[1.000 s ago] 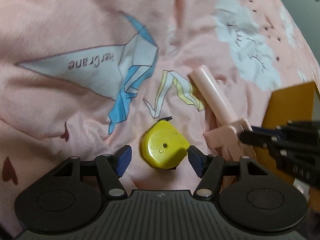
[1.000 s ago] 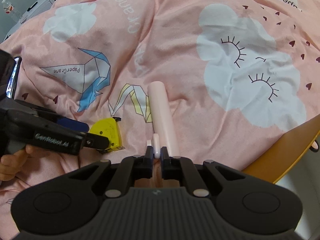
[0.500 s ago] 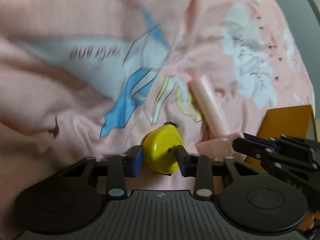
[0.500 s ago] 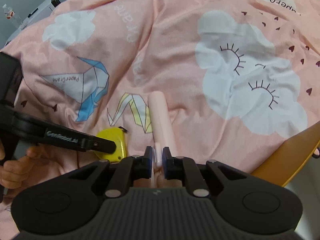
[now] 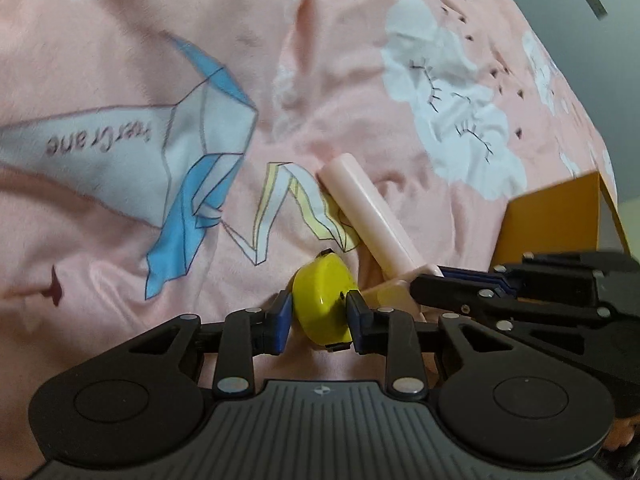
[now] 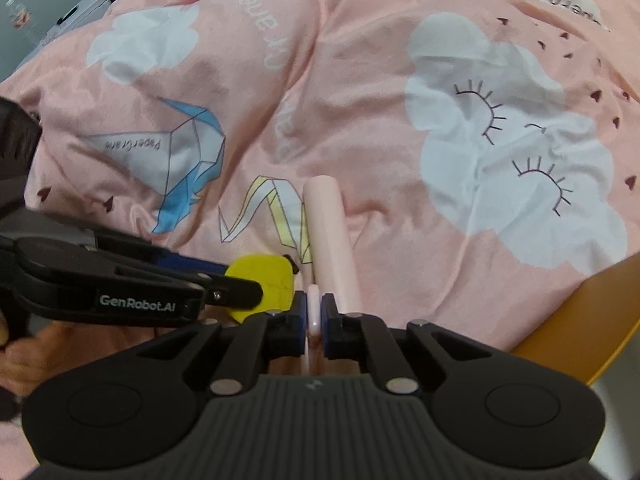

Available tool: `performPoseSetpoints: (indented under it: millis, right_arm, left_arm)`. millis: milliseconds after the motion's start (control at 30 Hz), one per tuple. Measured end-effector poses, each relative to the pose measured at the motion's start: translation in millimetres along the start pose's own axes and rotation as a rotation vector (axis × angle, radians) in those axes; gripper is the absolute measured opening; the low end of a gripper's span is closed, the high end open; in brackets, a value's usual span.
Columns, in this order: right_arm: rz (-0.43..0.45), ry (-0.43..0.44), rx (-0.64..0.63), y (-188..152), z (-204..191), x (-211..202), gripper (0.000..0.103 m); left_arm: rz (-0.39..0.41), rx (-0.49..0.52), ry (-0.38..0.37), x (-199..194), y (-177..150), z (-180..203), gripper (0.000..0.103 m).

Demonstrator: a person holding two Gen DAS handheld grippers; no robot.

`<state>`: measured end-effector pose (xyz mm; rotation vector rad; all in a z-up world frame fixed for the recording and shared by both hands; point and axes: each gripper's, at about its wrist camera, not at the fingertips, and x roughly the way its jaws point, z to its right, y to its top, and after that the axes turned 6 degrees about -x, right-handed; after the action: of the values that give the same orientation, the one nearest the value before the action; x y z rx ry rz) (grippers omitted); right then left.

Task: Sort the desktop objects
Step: 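Lift the selfie stick with the right gripper while the left lifts the tape measure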

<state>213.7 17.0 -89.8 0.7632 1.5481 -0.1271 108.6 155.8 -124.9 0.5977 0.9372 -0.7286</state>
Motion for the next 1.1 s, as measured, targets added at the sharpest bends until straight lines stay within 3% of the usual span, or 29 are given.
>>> performPoseSetpoints:
  millis: [367,633,967,1100]
  right_arm:
    - [0.144,-0.035,-0.03,-2.3,-13.5,-47.1,0.006]
    - [0.259,-0.106,-0.101,1.9,-24.2,-120.4,0.006]
    - [0.379,-0.207,0.096,-40.8,-2.6,-219.2,0.006]
    - [0.377,-0.304,0.214,-67.7,16.7,-242.9,0.006]
  left_arm:
    - [0.114,0.056,-0.046,-45.0,-8.2,12.3,0.028]
    - [0.183,0.164,-0.023,-83.5,-25.2,49.9,0.028]
    - [0.205,0.27,-0.111,-104.3,-41.1,85.4,0.022]
    - [0.213,0.292,-0.152,-110.7,-41.6,96.5,0.022]
